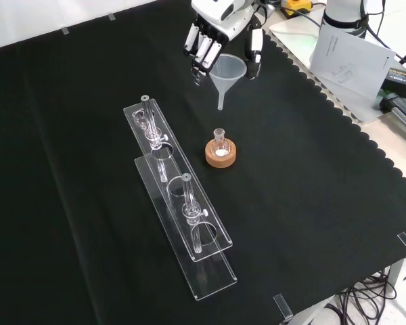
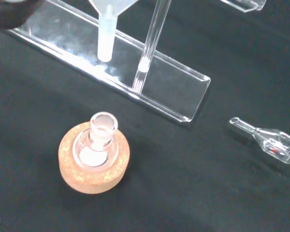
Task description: Put the funnel back on the funnel stand.
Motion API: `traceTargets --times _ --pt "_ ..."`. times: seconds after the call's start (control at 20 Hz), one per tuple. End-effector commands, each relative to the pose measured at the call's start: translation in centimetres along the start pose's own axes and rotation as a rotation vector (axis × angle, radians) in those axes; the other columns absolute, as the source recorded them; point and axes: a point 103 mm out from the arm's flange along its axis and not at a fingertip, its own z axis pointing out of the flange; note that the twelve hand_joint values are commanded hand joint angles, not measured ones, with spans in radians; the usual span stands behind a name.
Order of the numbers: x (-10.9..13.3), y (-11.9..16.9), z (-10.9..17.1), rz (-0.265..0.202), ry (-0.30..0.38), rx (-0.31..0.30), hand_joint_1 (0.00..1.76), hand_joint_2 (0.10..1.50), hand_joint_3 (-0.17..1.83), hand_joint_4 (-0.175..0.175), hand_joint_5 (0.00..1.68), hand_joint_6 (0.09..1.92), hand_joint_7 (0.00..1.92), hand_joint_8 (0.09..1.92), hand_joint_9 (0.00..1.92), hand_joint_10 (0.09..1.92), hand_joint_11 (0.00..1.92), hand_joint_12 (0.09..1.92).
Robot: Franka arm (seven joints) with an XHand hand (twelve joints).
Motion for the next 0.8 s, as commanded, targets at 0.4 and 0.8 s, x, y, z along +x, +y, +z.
traceTargets --times 0.4,0.8 --pt "-6.2 3.3 -3.4 0.082 0.027 -0.029 0.74 0.78 0.45 -0.021 0.65 0.24 0.83 0.63 1.22 0.38 0.75 1.17" --pt "-9.5 6.5 -4.4 0.095 0.031 -0.042 0.74 0.78 0.46 -0.021 0.65 0.25 0.83 0.63 1.22 0.39 0.75 1.18"
